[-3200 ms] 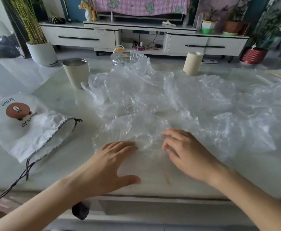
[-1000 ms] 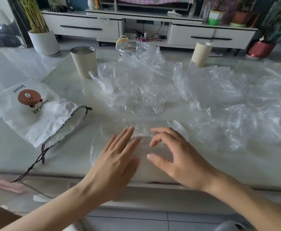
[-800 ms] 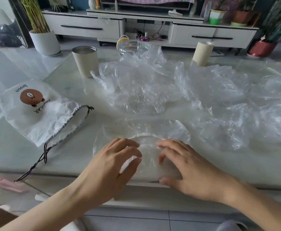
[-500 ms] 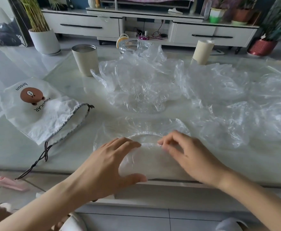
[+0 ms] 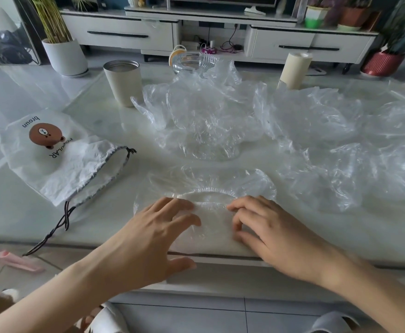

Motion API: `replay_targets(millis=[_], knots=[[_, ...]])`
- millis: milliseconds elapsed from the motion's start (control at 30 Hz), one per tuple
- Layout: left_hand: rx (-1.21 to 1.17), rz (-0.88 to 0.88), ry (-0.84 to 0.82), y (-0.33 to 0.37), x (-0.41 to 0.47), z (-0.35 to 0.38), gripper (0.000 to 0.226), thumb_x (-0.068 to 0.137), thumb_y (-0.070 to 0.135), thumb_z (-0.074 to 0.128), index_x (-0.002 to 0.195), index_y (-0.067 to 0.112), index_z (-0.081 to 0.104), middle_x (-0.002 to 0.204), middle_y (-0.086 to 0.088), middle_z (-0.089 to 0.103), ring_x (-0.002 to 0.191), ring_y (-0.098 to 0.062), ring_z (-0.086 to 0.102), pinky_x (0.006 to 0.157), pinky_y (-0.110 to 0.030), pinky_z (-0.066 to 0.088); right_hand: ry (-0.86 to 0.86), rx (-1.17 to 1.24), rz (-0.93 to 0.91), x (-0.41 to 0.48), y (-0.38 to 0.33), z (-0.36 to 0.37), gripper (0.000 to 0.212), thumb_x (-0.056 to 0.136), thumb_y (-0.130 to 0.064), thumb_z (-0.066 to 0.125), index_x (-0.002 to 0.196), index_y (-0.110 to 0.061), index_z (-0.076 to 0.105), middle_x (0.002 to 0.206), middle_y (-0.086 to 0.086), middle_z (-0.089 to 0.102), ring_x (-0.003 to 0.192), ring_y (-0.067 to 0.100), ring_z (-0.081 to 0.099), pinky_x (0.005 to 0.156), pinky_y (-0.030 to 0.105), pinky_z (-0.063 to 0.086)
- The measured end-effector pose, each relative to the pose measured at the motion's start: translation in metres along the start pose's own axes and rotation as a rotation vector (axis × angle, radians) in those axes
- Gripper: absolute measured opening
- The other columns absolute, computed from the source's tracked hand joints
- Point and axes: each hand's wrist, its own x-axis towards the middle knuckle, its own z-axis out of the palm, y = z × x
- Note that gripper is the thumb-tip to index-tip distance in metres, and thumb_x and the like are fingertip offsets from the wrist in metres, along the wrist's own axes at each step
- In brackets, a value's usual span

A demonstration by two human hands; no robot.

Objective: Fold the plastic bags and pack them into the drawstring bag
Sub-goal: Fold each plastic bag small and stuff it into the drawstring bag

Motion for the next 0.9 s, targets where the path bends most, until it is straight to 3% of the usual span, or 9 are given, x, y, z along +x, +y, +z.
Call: replay_targets(millis=[100, 200, 267, 367, 501, 634, 701, 767, 901], knots=[[-0.03, 0.004, 0.028, 0.0, 0.0, -0.002, 0.055, 0.075, 0.07, 0.045, 0.113, 0.031, 0.055, 0.121, 0.011, 0.057, 0.107, -0.002, 0.046, 0.09, -0.015, 0.034, 0.031, 0.233, 0.126, 0.005, -0.004, -0.008, 0.015, 0.094, -0.027, 0.049, 0.081, -0.02, 0.052, 0.109, -0.004, 0.062, 0.105, 0.004, 0.049, 0.093, 0.008, 0.032], [-0.046, -0.066, 0.094, -0.003, 0.003, -0.005, 0.047, 0.081, 0.06, 0.046, 0.117, 0.031, 0.053, 0.115, 0.016, 0.059, 0.097, -0.001, 0.053, 0.072, -0.013, 0.045, 0.039, 0.559, 0.268, 0.006, -0.002, -0.021, 0.014, 0.09, -0.033, 0.054, 0.086, -0.02, 0.054, 0.094, -0.008, 0.066, 0.095, 0.004, 0.06, 0.086, 0.022, 0.045], [-0.109, -0.142, 0.175, -0.01, 0.004, -0.006, 0.03, 0.085, 0.039, 0.048, 0.112, 0.031, 0.056, 0.109, 0.015, 0.061, 0.086, -0.005, 0.059, 0.062, -0.022, 0.052, -0.037, 0.63, 0.291, 0.007, 0.003, -0.026, 0.028, 0.075, -0.045, 0.064, 0.094, -0.026, 0.055, 0.098, -0.015, 0.064, 0.097, -0.005, 0.058, 0.085, 0.012, 0.044], [-0.185, -0.227, 0.267, -0.02, 0.007, -0.006, 0.026, 0.08, 0.024, 0.045, 0.099, 0.027, 0.062, 0.095, 0.01, 0.067, 0.077, -0.007, 0.06, 0.058, -0.031, 0.054, -0.14, 0.424, 0.249, 0.008, 0.01, -0.022, 0.046, 0.07, -0.034, 0.078, 0.109, -0.03, 0.053, 0.107, -0.026, 0.053, 0.106, -0.015, 0.046, 0.088, 0.002, 0.033], [-0.228, -0.31, 0.293, -0.023, 0.01, -0.014, 0.029, 0.081, 0.044, 0.037, 0.089, 0.027, 0.059, 0.07, 0.017, 0.067, 0.058, -0.009, 0.058, 0.052, -0.03, 0.05, 0.023, 0.42, 0.23, 0.014, 0.015, -0.025, 0.011, 0.086, -0.008, 0.065, 0.095, -0.014, 0.067, 0.093, -0.01, 0.069, 0.092, -0.005, 0.06, 0.081, 0.007, 0.042], [-0.286, -0.389, 0.215, -0.024, 0.012, -0.021, 0.045, 0.082, 0.058, 0.036, 0.071, 0.022, 0.062, 0.06, 0.021, 0.064, 0.049, -0.003, 0.057, 0.05, -0.025, 0.046, -0.08, 0.68, 0.339, 0.014, 0.016, -0.038, 0.005, 0.085, -0.017, 0.065, 0.084, -0.012, 0.068, 0.08, -0.002, 0.073, 0.079, 0.005, 0.067, 0.078, 0.015, 0.05], [-0.261, -0.453, 0.211, -0.026, 0.016, -0.018, 0.046, 0.083, 0.057, 0.039, 0.066, 0.018, 0.06, 0.055, 0.011, 0.063, 0.047, -0.007, 0.056, 0.051, -0.031, 0.048, -0.056, 0.68, 0.432, 0.017, 0.018, -0.028, 0.014, 0.088, -0.022, 0.061, 0.081, -0.011, 0.067, 0.071, -0.007, 0.071, 0.068, 0.002, 0.064, 0.069, 0.019, 0.05], [-0.216, -0.544, 0.23, -0.028, 0.021, -0.013, 0.049, 0.088, 0.053, 0.047, 0.059, 0.013, 0.05, 0.049, 0.0, 0.054, 0.048, -0.019, 0.048, 0.05, -0.033, 0.04, 0.078, 0.62, 0.572, 0.025, 0.02, -0.016, 0.029, 0.092, -0.027, 0.056, 0.072, -0.005, 0.061, 0.058, -0.013, 0.065, 0.055, -0.002, 0.059, 0.059, 0.017, 0.047], [-0.103, -0.719, 0.244, -0.026, 0.035, -0.005, 0.033, 0.093, 0.043, 0.049, 0.075, 0.015, 0.05, 0.06, -0.002, 0.055, 0.061, -0.028, 0.051, 0.051, -0.031, 0.03, 0.246, 0.238, 0.715, 0.039, 0.017, 0.0, 0.048, 0.093, -0.041, 0.047, 0.059, -0.008, 0.039, 0.057, 0.006, 0.056, 0.061, 0.026, 0.055, 0.055, 0.03, 0.038]])
